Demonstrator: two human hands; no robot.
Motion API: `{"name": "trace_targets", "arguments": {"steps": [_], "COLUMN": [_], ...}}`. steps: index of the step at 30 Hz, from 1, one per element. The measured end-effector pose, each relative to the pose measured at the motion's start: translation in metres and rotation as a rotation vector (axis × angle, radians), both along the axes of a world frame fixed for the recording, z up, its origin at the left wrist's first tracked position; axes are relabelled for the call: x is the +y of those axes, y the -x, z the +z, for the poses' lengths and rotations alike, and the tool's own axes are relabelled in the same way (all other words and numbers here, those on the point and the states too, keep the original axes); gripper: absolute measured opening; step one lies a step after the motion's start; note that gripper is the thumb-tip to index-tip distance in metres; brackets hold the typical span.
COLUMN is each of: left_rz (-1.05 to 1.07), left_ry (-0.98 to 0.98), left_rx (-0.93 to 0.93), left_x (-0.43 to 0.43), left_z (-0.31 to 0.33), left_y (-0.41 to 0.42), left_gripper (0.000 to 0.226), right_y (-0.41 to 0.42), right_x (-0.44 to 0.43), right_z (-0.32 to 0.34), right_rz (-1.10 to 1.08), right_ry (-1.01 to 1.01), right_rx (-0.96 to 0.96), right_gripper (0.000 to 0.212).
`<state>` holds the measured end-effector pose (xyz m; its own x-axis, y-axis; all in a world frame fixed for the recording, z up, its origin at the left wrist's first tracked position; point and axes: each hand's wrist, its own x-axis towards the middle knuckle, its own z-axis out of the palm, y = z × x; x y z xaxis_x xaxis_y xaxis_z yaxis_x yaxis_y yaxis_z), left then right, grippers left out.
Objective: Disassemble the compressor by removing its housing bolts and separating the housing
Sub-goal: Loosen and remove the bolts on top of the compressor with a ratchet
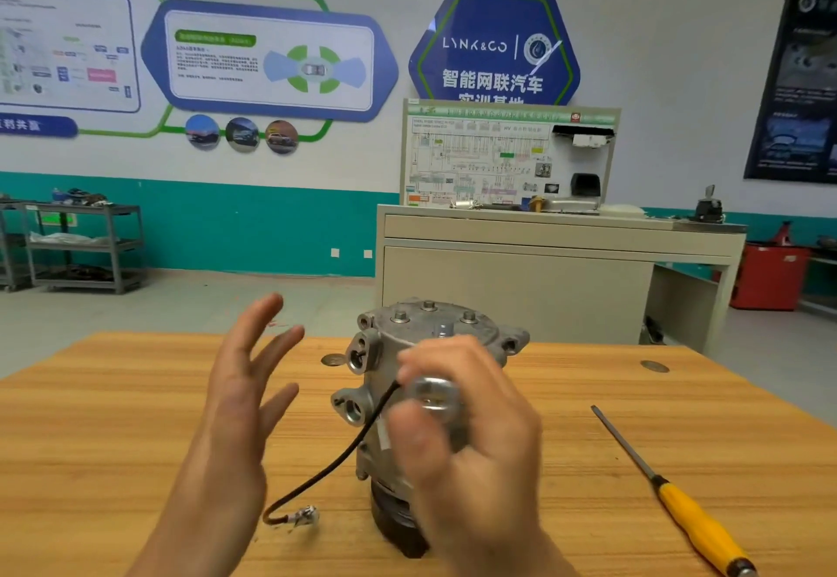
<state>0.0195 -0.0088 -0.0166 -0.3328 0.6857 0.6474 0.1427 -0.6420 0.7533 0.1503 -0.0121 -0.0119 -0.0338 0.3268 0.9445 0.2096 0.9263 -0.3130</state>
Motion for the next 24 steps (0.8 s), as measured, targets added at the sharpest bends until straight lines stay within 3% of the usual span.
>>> {"name": "trace_targets", "arguments": {"steps": [2,3,6,8,10,13,15,18,21,24], "left_rz": [0.068,0.070,0.032,-0.015,-0.042,-0.045,-0.056,-0.029,0.007,0.018], "left_ry": [0.133,0.161,0.183,0.159,0.140,0.111,0.130,0.104,0.091,0.087], "left_rx": [0.109,0.225,0.323,0.294,0.231,0.197,0.191,0.207,0.231,0.230], "left_x": [0.012,0.020,0.044,0.051,0.059,0.063,0.063,0.064,0.065,0.065], "left_z": [-0.022,-0.029,-0.046,-0.047,-0.050,-0.055,-0.056,-0.058,-0.060,-0.058], "left_y": [-0.003,-0.010,-0.023,-0.028,-0.026,-0.023,-0.024,-0.026,-0.025,-0.024], "left_gripper": [0.026,0.023,0.044,0.047,0.032,0.034,0.031,0.048,0.051,0.043], "right_y": [-0.018,-0.029,-0.074,-0.102,-0.123,-0.137,-0.128,-0.087,-0.030,0.031], "right_x": [-0.003,-0.004,0.006,0.021,0.046,0.104,0.145,0.185,0.195,0.179], "right_z": [0.001,0.001,0.000,0.008,0.017,0.030,0.048,0.082,0.109,0.121], "right_rz": [0.120,0.166,0.331,0.197,-0.002,-0.338,-0.466,-0.537,-0.515,-0.460], "right_ry": [0.132,0.199,0.347,0.411,0.508,0.707,0.772,0.826,0.815,0.704], "right_rx": [0.165,0.270,0.663,0.738,0.689,0.391,0.098,-0.385,-0.843,-1.164], "right_gripper": [0.050,0.047,0.031,0.038,0.027,0.010,0.026,0.051,0.052,0.056]}}
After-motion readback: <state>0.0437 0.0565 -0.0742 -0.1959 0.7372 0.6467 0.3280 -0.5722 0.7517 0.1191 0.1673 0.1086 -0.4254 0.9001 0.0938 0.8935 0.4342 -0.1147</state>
